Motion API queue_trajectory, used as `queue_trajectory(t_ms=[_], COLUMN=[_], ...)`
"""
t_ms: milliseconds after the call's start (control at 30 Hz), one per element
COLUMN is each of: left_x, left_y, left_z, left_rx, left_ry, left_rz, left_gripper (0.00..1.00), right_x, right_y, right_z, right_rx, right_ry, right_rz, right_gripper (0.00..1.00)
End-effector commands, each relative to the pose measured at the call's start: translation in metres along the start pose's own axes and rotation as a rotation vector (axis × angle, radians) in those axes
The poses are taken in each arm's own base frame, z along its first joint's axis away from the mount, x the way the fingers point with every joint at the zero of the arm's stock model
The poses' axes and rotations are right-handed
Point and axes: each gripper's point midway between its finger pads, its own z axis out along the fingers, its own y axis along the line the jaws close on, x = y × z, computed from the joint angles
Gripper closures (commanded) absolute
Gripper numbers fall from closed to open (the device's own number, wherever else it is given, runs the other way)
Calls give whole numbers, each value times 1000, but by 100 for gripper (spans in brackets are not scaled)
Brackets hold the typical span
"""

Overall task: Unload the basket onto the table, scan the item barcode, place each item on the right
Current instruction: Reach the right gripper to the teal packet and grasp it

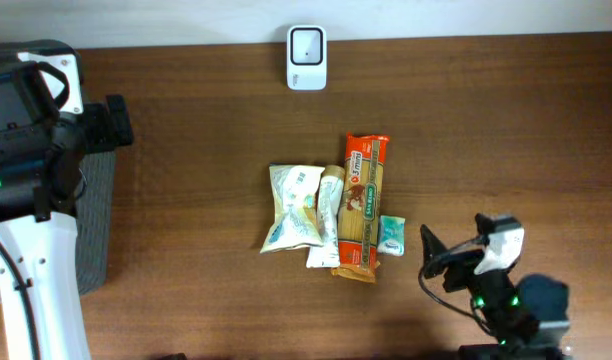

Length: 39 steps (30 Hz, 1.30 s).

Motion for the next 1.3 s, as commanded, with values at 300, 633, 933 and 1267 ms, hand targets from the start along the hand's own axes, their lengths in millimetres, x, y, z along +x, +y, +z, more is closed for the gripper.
queue_trajectory(t_ms=[300,633,933,1267], left_x=[-3,-3,-3,-3], left_y=[2,2,2,2], left_z=[-3,-3,-3,-3], left_rx=[-8,-9,-8,-8], left_ry=[-10,-10,-10,-10], left_rz=[11,11,11,11], left_gripper=[1,1,1,1], right_x=[129,171,76,156], right_y=[24,-41,-1,-41], right_z=[82,83,121,105], right_rx=[-79,395,279,723], right_ry=[928,997,886,1101], right_rz=[461,247,1,-110], right_gripper=[40,51,47,63])
